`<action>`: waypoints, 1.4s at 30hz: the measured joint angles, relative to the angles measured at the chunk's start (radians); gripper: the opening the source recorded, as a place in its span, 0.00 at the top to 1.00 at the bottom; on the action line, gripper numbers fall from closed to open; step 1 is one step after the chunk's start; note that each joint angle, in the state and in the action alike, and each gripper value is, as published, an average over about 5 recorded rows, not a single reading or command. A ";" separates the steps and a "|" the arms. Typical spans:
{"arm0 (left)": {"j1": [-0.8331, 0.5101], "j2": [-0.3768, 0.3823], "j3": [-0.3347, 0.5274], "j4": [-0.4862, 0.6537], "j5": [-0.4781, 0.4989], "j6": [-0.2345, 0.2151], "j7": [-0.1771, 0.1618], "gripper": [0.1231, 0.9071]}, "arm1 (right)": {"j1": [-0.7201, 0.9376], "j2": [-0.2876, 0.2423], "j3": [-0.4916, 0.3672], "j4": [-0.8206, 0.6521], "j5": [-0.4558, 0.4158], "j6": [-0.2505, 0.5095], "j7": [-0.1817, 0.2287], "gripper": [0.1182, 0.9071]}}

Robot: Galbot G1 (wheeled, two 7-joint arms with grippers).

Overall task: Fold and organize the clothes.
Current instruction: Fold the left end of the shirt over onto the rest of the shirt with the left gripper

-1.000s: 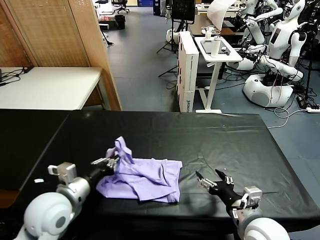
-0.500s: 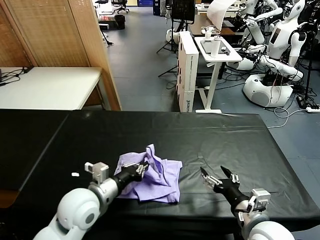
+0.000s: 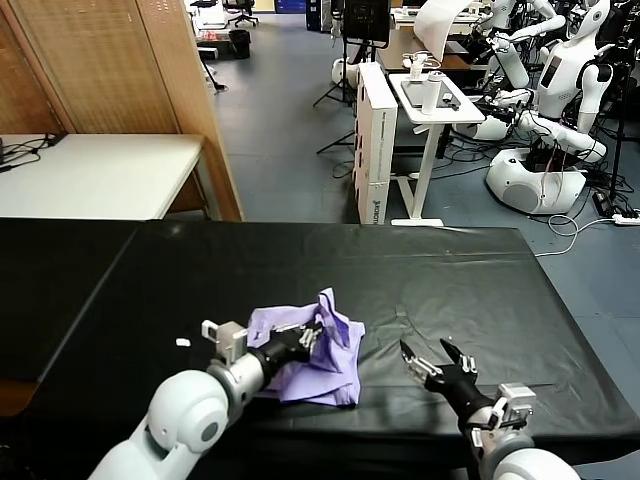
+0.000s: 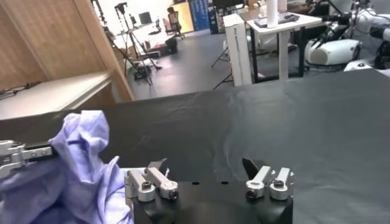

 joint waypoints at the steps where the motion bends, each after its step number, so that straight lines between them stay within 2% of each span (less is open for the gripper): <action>1: -0.003 -0.001 0.005 0.002 0.002 -0.003 0.001 0.93 | -0.001 0.000 0.000 0.000 -0.001 0.000 0.000 0.00; 13: -0.004 -0.013 0.062 0.047 0.081 -0.025 0.014 0.93 | -0.001 0.011 -0.010 -0.005 -0.007 -0.002 -0.001 0.00; 26: 0.009 -0.034 0.120 0.069 0.123 -0.039 0.008 0.93 | -0.003 0.010 -0.014 -0.006 -0.008 -0.002 -0.002 0.00; 28: 0.013 -0.039 0.125 0.071 0.129 -0.038 0.008 0.89 | -0.003 0.010 -0.015 -0.006 -0.008 -0.002 -0.002 0.00; 31: 0.020 -0.046 0.130 0.071 0.135 -0.035 0.007 0.72 | -0.003 0.009 -0.017 -0.006 -0.008 -0.002 -0.002 0.00; 34: 0.027 -0.051 0.132 0.067 0.135 -0.037 0.008 0.48 | -0.003 0.009 -0.020 -0.006 -0.008 -0.002 -0.002 0.00; 39: 0.036 -0.063 0.130 0.053 0.127 -0.087 0.019 0.10 | -0.003 0.009 -0.023 -0.008 -0.008 -0.002 -0.002 0.00; 42: 0.043 -0.070 0.122 0.043 0.111 -0.136 0.036 0.02 | -0.003 0.009 -0.024 -0.009 -0.008 -0.001 -0.002 0.00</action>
